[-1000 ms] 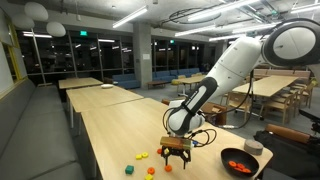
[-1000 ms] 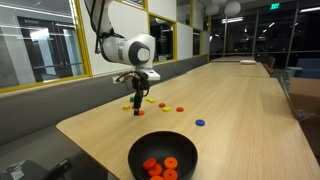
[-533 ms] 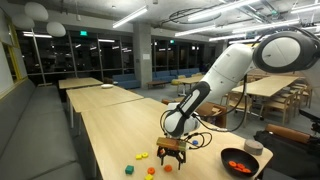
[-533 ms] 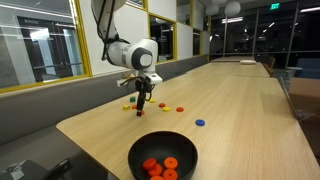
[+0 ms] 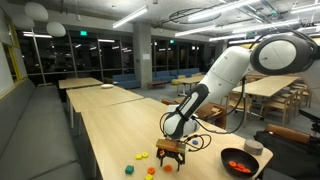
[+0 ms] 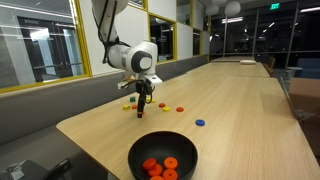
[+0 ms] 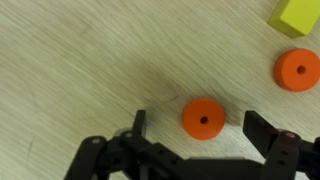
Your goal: Put two orange circles into the bowl.
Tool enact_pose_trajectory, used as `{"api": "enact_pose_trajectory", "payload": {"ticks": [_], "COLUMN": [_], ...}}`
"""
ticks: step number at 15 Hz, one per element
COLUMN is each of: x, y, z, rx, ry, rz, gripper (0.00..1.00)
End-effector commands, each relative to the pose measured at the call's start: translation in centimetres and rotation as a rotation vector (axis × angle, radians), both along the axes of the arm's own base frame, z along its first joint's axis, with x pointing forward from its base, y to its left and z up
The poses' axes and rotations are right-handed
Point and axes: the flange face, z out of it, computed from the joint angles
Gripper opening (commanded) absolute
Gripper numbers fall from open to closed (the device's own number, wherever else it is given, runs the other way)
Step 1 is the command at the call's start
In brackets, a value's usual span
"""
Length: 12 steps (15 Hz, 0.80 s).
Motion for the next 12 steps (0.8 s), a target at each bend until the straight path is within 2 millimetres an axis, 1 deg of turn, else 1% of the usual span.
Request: {"api": "enact_pose_trajectory", "payload": {"ticks": [1, 7, 12], "x": [0.3, -0.1, -0.1], "y": [0.5, 1.5, 1.6], "z": [0.3, 0.3, 0.3], "rx": [-0.017, -0.061, -0.087], "ry": [-0.032, -0.052, -0.044], "rz": [0.037, 0.096, 0.145], "gripper": [1.00, 1.00, 1.00]}}
